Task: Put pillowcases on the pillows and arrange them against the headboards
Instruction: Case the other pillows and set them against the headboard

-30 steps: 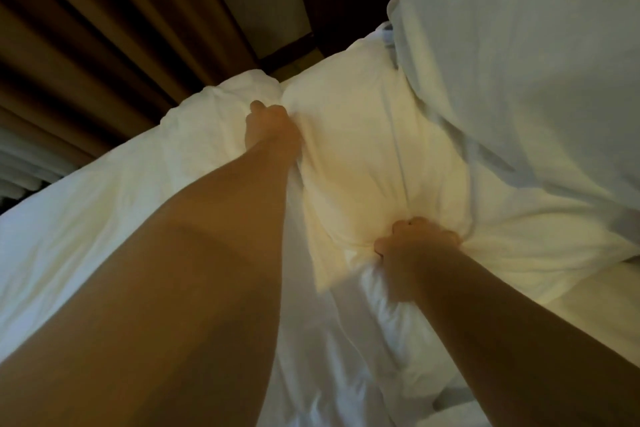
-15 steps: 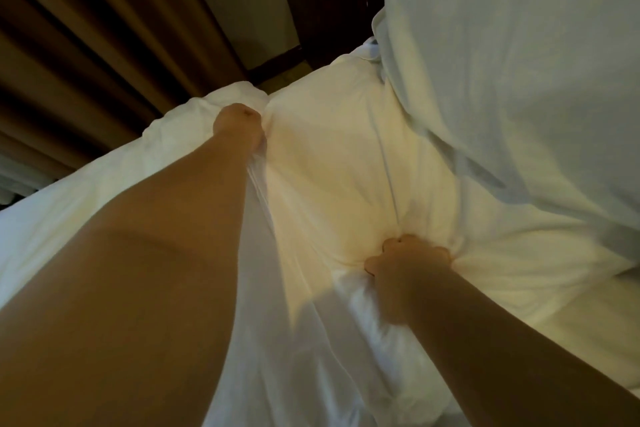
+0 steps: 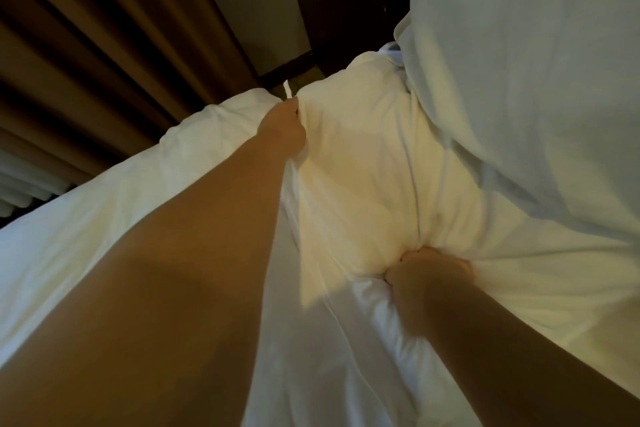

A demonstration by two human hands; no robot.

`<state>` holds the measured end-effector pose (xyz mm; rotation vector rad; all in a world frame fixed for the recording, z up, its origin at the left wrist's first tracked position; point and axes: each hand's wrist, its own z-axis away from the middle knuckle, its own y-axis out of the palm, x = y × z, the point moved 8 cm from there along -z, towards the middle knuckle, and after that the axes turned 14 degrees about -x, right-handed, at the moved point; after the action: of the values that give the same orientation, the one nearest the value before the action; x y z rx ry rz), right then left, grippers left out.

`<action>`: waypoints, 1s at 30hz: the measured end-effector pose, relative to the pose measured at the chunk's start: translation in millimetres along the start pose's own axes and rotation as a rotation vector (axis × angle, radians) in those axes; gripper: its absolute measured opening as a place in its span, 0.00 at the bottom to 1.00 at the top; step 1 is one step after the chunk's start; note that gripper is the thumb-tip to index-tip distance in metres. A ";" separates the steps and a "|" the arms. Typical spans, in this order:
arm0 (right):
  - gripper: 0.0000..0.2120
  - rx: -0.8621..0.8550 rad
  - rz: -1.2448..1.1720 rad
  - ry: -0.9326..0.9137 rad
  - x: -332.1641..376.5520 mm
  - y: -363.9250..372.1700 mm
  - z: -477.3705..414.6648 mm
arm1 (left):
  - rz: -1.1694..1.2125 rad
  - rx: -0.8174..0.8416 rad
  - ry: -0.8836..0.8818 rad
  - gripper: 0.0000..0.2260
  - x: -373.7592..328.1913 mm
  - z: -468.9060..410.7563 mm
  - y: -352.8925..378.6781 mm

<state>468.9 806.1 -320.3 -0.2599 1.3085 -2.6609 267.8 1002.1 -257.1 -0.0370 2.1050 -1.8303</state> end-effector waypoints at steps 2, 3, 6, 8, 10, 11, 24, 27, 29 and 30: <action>0.21 -0.004 0.011 0.005 0.4 -0.2 1.8 | -0.097 -0.046 0.093 0.15 -4.2 -2.4 -14.9; 0.21 -0.008 0.020 -0.002 1.4 -0.2 2.6 | -0.166 -0.093 0.145 0.14 -8.4 -3.5 -25.2; 0.20 -0.030 0.018 0.005 0.0 0.9 3.7 | -0.308 -0.182 0.246 0.16 -7.7 -5.6 -48.2; 0.20 -0.034 0.021 0.006 -1.1 1.9 2.5 | -0.390 -0.100 0.159 0.20 14.1 -3.0 -49.7; 0.21 -0.025 0.027 0.006 -2.3 2.5 2.7 | -0.462 -0.007 0.055 0.20 36.1 5.5 -44.1; 0.22 -0.022 0.030 0.005 -2.4 3.1 2.2 | -0.494 0.051 0.038 0.19 41.6 11.3 -38.3; 0.18 -0.167 0.009 -0.018 -1.0 -1.2 1.9 | -0.307 -0.108 0.177 0.18 -21.5 103.5 -32.2; 0.19 -0.177 0.002 0.005 -1.3 -9.5 11.4 | -0.191 -0.110 0.282 0.15 -41.9 179.1 -27.4; 0.20 -0.182 0.027 -0.060 1.9 -11.3 24.9 | -0.140 -0.051 0.319 0.14 -54.8 231.6 -23.9; 0.19 -0.233 0.043 -0.117 4.2 -11.8 34.2 | -0.113 -0.004 0.320 0.13 -59.7 256.6 -20.3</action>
<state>471.7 786.0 -290.1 -0.4057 1.5669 -2.4171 390.6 768.3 -249.8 0.1479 2.3632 -2.0097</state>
